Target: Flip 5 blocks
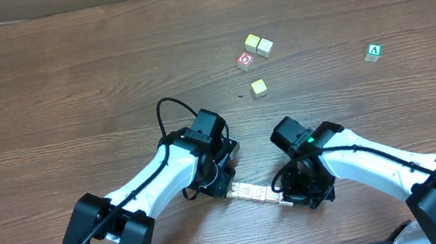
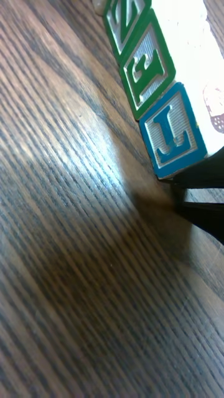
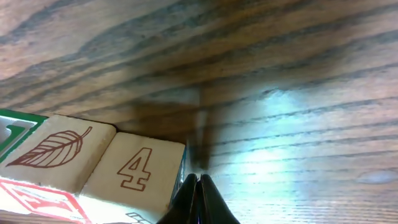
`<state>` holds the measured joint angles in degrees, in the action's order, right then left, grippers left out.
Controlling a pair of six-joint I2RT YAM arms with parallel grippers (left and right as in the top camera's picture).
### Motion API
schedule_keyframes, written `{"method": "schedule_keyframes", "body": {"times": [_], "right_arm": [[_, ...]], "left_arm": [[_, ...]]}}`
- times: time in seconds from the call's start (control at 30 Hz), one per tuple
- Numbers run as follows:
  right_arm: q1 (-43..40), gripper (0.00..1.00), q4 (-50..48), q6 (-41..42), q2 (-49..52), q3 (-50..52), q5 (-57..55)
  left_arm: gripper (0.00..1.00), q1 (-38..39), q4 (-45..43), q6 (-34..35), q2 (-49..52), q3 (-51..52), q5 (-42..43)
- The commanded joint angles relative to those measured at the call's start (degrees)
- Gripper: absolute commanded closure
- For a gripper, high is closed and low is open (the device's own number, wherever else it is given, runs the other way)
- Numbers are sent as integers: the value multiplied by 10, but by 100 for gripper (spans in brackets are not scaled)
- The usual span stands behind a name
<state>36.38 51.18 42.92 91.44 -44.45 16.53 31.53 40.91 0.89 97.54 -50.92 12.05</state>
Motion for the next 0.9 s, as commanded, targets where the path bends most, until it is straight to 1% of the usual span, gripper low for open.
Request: {"method": "schedule_keyframes", "body": {"times": [0.0, 0.17, 0.33, 0.7, 0.87], "right_arm": [[12, 96, -9, 22, -14, 2, 16], [21, 96, -19, 54, -14, 2, 16], [23, 96, -21, 70, -14, 2, 19], [23, 96, -40, 131, -14, 2, 45], [23, 96, -49, 146, -14, 2, 55]], "left_arm": [[96, 1, -2, 0, 6, 1, -6], [96, 1, -3, -1, 6, 1, -7], [96, 1, -4, -18, 6, 1, -7], [96, 1, -14, -27, 6, 1, -57], [96, 1, -29, -33, 6, 1, -76]]}}
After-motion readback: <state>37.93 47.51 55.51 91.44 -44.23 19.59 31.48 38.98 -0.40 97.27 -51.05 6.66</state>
